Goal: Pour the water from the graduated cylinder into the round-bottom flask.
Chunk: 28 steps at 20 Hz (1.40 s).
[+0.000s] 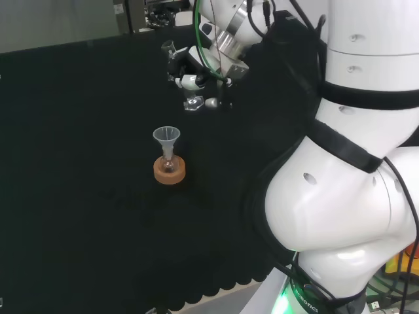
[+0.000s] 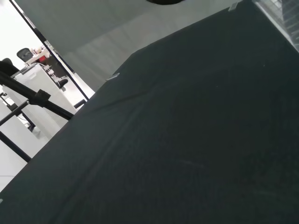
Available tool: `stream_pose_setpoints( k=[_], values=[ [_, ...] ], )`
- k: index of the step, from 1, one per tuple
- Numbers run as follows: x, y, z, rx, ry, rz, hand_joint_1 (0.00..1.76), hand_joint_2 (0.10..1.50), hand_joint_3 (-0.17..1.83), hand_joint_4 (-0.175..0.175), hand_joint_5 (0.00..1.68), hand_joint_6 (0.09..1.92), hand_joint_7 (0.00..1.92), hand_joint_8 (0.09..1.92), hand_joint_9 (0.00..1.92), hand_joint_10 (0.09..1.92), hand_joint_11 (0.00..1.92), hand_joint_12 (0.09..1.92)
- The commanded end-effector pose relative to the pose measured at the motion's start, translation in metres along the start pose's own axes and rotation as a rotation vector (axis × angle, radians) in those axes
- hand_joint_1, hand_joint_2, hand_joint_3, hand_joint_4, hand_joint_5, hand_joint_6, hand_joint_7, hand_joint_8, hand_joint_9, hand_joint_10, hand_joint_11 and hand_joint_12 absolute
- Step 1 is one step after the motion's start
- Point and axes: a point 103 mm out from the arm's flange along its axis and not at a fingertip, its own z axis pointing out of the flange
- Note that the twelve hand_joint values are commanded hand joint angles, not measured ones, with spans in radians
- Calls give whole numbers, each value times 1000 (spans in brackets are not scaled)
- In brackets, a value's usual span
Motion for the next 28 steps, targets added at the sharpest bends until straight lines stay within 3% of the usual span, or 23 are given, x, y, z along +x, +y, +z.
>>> stream_pose_setpoints(
  k=[1, 7, 16, 25, 27, 28],
  values=[
    [12, -54, -40, 2, -92, 24, 1156, 1125, 3, -175, 973, 1042, 1246, 338, 1414, 87, 1227, 740],
    [24, -103, -56, 48, -205, 32, 1157, 1124, 3, -175, 975, 1039, 1249, 333, 1416, 87, 1229, 738],
    [42, -161, -54, 184, -351, 34, 1157, 1123, 3, -175, 976, 1036, 1252, 326, 1418, 87, 1231, 735],
    [49, -170, -43, 315, -472, 29, 1157, 1122, 3, -175, 978, 1033, 1254, 318, 1418, 87, 1232, 732],
    [50, -169, -39, 339, -502, 21, 1225, 1107, 12, -175, 984, 1011, 1101, 739, 1422, 87, 1236, 723],
    [50, -169, -37, 351, -518, 17, 1242, 1106, 13, -175, 981, 1013, 1054, 863, 1424, 87, 1237, 723]
  ],
)
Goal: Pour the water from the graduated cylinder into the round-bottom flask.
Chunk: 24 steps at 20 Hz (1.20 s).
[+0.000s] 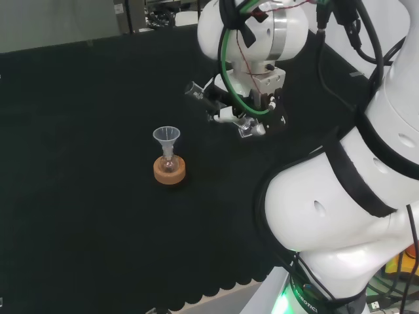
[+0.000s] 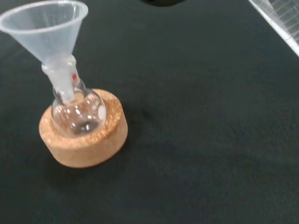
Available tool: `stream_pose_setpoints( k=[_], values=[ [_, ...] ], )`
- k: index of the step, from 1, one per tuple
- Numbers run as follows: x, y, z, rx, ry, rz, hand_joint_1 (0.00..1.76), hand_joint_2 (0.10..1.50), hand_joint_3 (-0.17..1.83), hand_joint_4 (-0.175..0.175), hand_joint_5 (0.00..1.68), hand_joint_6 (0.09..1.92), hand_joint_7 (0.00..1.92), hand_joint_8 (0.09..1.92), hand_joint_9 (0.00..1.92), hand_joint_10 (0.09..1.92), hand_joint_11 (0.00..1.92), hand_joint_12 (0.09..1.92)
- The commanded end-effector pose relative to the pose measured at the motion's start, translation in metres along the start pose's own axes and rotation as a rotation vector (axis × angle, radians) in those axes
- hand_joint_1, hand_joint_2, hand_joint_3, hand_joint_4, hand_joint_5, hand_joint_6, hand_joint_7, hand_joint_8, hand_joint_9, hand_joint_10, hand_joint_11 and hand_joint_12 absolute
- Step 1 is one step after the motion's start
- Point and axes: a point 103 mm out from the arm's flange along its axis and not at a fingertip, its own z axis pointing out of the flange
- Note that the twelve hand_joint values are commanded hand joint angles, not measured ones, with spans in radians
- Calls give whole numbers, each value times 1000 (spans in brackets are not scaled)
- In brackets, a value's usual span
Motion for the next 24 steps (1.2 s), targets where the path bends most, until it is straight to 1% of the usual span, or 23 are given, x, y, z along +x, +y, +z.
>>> stream_pose_setpoints(
  k=[1, 3, 5, 8, 13, 16, 19, 20, 22, 24],
  values=[
    [10, 4, 9, 80, -107, -25, 1251, 1106, 13, -175, 978, 1015, 1028, 930, 1425, 87, 1238, 724],
    [13, 6, 12, 98, -138, -29, 1257, 1107, 13, -175, 976, 1018, 1008, 982, 1426, 87, 1238, 726],
    [15, 8, 14, 120, -172, -31, 1259, 1108, 12, -175, 975, 1019, 1002, 995, 1426, 87, 1237, 727],
    [17, 10, 15, 144, -200, -28, 1259, 1109, 11, -175, 974, 1021, 1000, 999, 1426, 87, 1236, 729],
    [18, 11, 12, 179, -245, -13, 1258, 1110, 10, -175, 972, 1024, 998, 1003, 1426, 87, 1235, 731],
    [19, 11, 12, 211, -274, 2, 1258, 1111, 9, -175, 971, 1025, 997, 1004, 1426, 87, 1235, 733],
    [22, 11, 11, 244, -315, 22, 1174, 1115, 23, -175, 971, 1041, 1134, 600, 1428, 87, 1235, 730],
    [22, 12, 11, 259, -327, 29, 1165, 1113, 27, -175, 973, 1039, 1165, 518, 1430, 87, 1237, 728],
    [22, 14, 11, 290, -349, 41, 1158, 1109, 36, -175, 973, 1042, 1199, 434, 1431, 87, 1239, 724],
    [23, 16, 12, 316, -369, 49, 1156, 1106, 45, -175, 971, 1045, 1215, 394, 1432, 87, 1240, 721]
  ],
)
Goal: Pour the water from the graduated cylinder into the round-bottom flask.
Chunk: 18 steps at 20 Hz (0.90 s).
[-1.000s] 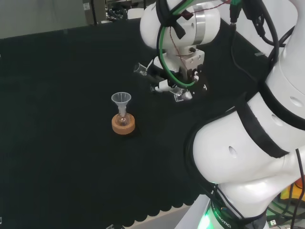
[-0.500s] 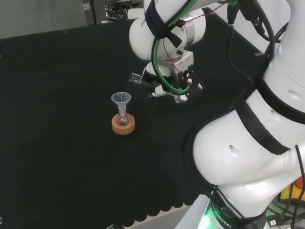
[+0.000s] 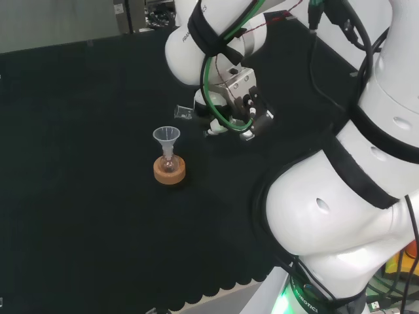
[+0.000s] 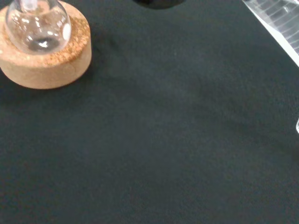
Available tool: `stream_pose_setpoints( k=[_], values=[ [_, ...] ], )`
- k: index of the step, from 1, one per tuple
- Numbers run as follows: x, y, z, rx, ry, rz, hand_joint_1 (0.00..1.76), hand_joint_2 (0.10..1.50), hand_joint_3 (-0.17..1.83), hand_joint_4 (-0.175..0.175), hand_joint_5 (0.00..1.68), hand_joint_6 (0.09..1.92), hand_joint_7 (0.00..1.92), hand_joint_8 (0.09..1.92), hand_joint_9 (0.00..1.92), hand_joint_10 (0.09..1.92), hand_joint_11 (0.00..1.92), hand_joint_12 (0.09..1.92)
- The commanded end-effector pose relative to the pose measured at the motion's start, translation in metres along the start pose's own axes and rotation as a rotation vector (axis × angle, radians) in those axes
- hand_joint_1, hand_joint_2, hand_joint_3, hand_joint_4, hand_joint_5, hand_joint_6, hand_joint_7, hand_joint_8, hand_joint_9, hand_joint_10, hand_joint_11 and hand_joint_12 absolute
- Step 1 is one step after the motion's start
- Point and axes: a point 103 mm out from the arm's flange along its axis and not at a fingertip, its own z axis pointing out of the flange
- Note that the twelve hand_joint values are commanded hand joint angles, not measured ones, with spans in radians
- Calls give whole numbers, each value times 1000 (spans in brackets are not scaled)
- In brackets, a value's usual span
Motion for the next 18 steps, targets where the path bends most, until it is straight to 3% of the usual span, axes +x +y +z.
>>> stream_pose_setpoints(
  k=[1, 18],
  values=[
    [4, 6, -2, 97, -79, 18, 1155, 1105, 47, -175, 971, 1045, 1219, 387, 1432, 87, 1241, 720],
    [12, 10, -10, 182, -242, 20, 1155, 1098, 62, -175, 972, 1044, 1229, 363, 1433, 87, 1243, 718]
  ],
)
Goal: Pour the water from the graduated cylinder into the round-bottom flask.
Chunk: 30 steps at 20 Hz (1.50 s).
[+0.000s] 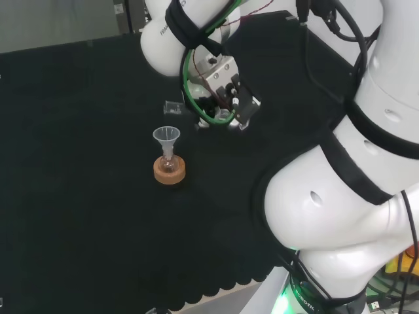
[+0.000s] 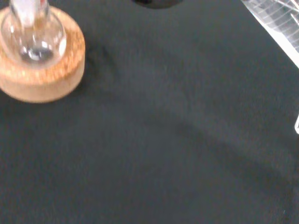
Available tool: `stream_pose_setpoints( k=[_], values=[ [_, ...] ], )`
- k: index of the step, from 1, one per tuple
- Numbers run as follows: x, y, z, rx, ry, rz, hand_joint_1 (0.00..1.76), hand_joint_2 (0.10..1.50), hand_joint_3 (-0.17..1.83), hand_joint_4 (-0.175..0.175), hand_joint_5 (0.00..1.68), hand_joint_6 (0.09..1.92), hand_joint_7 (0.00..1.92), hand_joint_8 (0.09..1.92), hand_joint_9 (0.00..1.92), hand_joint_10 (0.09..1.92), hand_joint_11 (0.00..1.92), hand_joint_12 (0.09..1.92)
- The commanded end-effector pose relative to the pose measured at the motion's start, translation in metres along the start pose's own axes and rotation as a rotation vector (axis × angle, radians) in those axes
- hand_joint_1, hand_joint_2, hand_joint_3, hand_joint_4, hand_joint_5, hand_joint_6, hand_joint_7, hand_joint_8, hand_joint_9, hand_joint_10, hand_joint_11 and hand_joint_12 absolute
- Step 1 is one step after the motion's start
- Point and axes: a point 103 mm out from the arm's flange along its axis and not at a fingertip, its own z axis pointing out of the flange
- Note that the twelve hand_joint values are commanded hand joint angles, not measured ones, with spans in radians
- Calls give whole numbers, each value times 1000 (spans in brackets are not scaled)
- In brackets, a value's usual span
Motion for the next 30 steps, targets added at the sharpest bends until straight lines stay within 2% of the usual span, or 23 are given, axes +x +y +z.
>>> stream_pose_setpoints(
  k=[1, 7, 16, 22, 30],
  values=[
    [4, 0, 25, 140, -156, -3, 1155, 1097, 63, -175, 972, 1044, 1230, 362, 1433, 87, 1244, 718],
    [3, 0, 26, 158, -168, 4, 1155, 1094, 69, -175, 972, 1045, 1232, 356, 1434, 87, 1246, 718],
    [-1, -3, 27, 143, -155, 6, 1154, 1090, 79, -175, 971, 1046, 1236, 347, 1434, 87, 1248, 716],
    [0, -3, 24, 139, -192, 7, 1154, 1087, 85, -175, 971, 1046, 1238, 343, 1434, 87, 1248, 715],
    [3, -2, 17, 147, -245, 31, 1155, 1082, 96, -175, 971, 1046, 1241, 337, 1435, 87, 1249, 714]
  ],
)
